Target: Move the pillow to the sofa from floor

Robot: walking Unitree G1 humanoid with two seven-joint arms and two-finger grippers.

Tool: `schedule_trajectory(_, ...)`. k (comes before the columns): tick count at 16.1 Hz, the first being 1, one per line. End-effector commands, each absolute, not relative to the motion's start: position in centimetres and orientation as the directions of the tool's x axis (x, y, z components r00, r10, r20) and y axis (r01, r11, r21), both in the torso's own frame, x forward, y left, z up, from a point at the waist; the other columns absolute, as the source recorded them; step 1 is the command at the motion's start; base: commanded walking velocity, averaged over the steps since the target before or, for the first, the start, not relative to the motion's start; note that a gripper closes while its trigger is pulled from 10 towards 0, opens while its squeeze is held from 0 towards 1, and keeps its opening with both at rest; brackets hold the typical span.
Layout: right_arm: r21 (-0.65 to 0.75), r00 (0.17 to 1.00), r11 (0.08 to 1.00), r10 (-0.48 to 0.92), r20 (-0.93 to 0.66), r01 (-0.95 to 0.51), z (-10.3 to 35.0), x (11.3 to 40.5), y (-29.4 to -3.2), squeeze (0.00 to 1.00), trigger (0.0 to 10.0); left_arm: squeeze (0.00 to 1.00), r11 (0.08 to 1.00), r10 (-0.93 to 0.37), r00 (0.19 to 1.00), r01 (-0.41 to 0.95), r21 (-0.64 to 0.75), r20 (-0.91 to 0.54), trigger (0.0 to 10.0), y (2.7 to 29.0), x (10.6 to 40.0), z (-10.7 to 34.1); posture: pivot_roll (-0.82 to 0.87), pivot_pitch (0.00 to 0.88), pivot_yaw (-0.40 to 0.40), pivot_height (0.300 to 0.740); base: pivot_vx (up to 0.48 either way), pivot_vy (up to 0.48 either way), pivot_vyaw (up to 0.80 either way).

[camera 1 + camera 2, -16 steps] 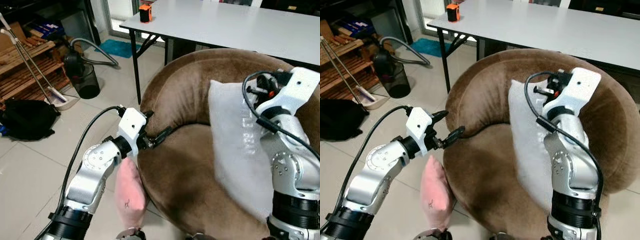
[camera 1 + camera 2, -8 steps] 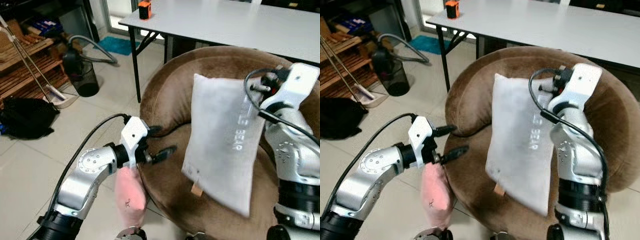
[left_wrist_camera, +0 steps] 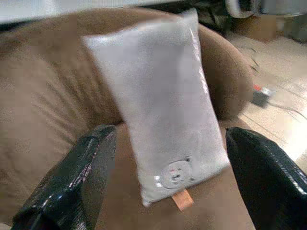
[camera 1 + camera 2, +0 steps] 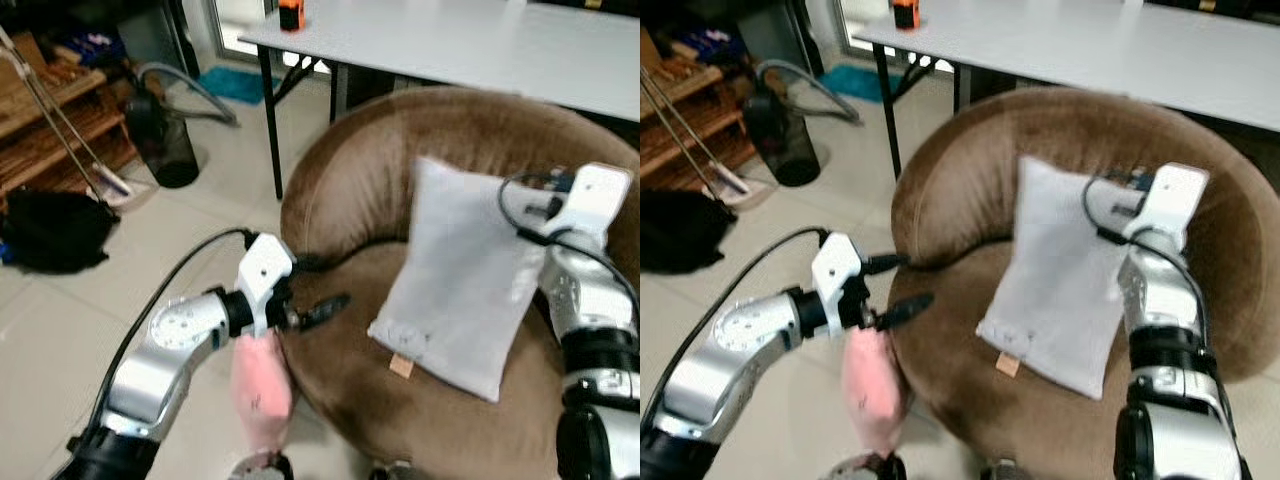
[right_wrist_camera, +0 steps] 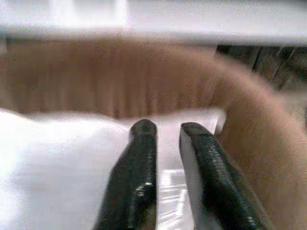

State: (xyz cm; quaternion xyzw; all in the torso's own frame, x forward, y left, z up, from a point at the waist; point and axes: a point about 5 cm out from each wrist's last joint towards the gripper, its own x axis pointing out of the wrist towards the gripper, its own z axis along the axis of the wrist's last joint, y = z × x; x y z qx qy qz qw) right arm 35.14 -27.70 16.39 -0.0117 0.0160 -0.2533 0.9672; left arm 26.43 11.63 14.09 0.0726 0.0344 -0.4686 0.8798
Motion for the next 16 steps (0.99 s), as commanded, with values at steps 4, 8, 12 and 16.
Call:
schedule_trajectory(4,0.023,0.869,0.891,-0.448,0.21,0.454,21.2,34.6,-28.7,0.0,10.0,0.0,0.729,-0.652,0.749,0.661,0.174,-0.116,10.0,13.1,27.5,13.8,0.01,0.08,0.001,0.74,0.0,0.0,0.0)
schedule_trajectory(8,0.027,0.946,0.955,-0.295,0.133,0.294,18.3,28.8,-24.5,0.0,10.0,0.0,0.779,-0.582,0.803,0.597,0.194,-0.133,10.0,13.6,27.4,13.3,-0.02,0.076,0.007,0.74,0.0,0.136,0.0)
schedule_trajectory(12,0.0,0.974,0.974,-0.228,-0.01,0.228,14.1,23.7,-20.9,0.0,10.0,0.0,0.799,-0.53,0.833,0.553,0.235,-0.158,10.0,14.0,27.6,12.8,-0.03,0.079,0.007,0.74,0.0,0.455,0.0)
schedule_trajectory(16,-0.014,0.96,0.966,-0.257,-0.114,0.257,13.0,22.2,-19.9,0.0,10.0,0.0,0.793,-0.523,0.837,0.548,0.266,-0.165,10.0,13.7,28.4,13.0,-0.03,0.07,0.017,0.74,0.0,0.48,-0.11)
